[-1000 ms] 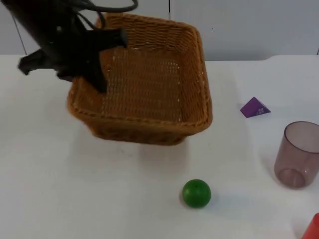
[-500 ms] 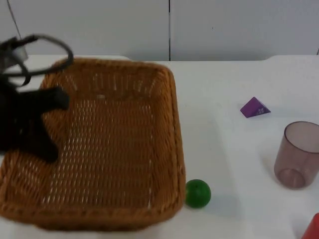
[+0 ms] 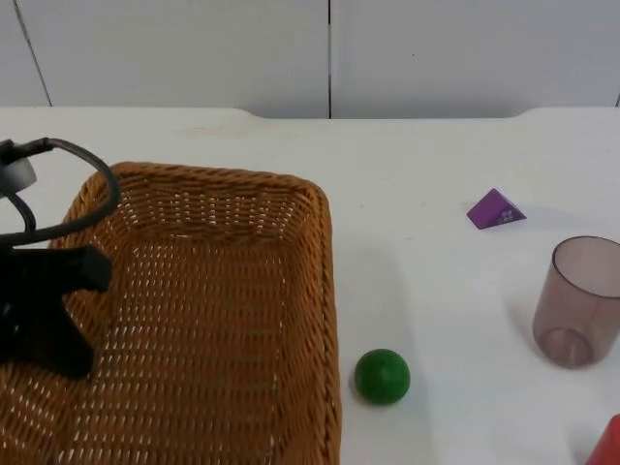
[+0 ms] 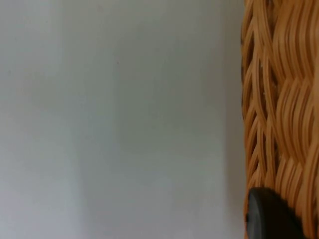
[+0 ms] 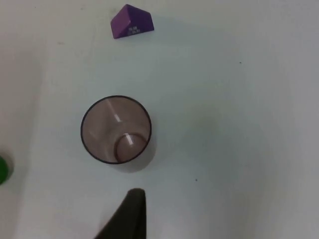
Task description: Pick up the basket with the left hand and place the triangular block into the basket with the right hand.
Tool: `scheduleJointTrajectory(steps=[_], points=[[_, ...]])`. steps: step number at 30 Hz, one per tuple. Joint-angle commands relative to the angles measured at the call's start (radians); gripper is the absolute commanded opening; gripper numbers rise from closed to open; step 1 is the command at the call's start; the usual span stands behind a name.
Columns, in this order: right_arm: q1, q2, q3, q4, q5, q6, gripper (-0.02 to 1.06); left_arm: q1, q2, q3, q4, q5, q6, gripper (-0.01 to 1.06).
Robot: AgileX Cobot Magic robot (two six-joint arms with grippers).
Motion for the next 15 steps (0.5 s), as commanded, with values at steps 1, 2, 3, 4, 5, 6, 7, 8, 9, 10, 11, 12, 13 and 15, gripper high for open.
scheduleJointTrajectory(steps=[1, 2, 3, 4, 5, 6, 7, 8, 9, 10, 11, 12, 13, 15], points=[[-0.007, 0.046, -0.031, 0.059, 0.033, -0.062, 1.05, 0.004, -0.013, 0.001, -0.052, -0.006, 0.029, 0.00], [-0.007, 0.046, -0.031, 0.059, 0.033, -0.062, 1.05, 0.004, -0.013, 0.001, -0.052, -0.006, 0.029, 0.00], [-0.007, 0.073, -0.054, 0.069, 0.052, -0.078, 1.05, 0.004, -0.013, 0.001, -0.067, -0.006, 0.040, 0.00], [-0.005, 0.113, -0.086, 0.071, 0.065, -0.082, 1.05, 0.004, -0.013, 0.001, -0.078, -0.013, 0.048, 0.00], [-0.005, 0.156, -0.125, 0.071, 0.077, -0.082, 1.05, 0.004, -0.013, 0.001, -0.087, -0.014, 0.051, 0.00], [-0.005, 0.203, -0.160, 0.071, 0.085, -0.082, 1.05, 0.004, -0.013, 0.001, -0.101, -0.015, 0.065, 0.00], [-0.005, 0.203, -0.160, 0.071, 0.085, -0.082, 1.05, 0.004, -0.013, 0.001, -0.101, -0.015, 0.065, 0.00], [-0.005, 0.270, -0.228, 0.071, 0.091, -0.082, 1.04, 0.004, -0.013, 0.001, -0.101, -0.015, 0.070, 0.00], [-0.003, 0.325, -0.274, 0.071, 0.094, -0.082, 1.03, 0.004, -0.013, 0.001, -0.101, -0.015, 0.070, 0.00], [0.004, 0.382, -0.314, 0.068, 0.100, -0.091, 1.02, 0.004, -0.013, 0.001, -0.101, -0.015, 0.070, 0.00], [0.010, 0.430, -0.365, 0.058, 0.106, -0.104, 1.00, 0.004, -0.013, 0.001, -0.101, -0.015, 0.070, 0.00], [0.010, 0.430, -0.365, 0.058, 0.106, -0.104, 1.00, 0.004, -0.013, 0.001, -0.101, -0.015, 0.070, 0.00], [0.022, 0.489, -0.418, 0.056, 0.122, -0.126, 0.98, 0.004, -0.013, 0.001, -0.101, -0.015, 0.070, 0.00], [0.048, 0.609, -0.527, 0.023, 0.171, -0.148, 0.96, 0.004, -0.013, 0.001, -0.101, -0.015, 0.070, 0.00]])
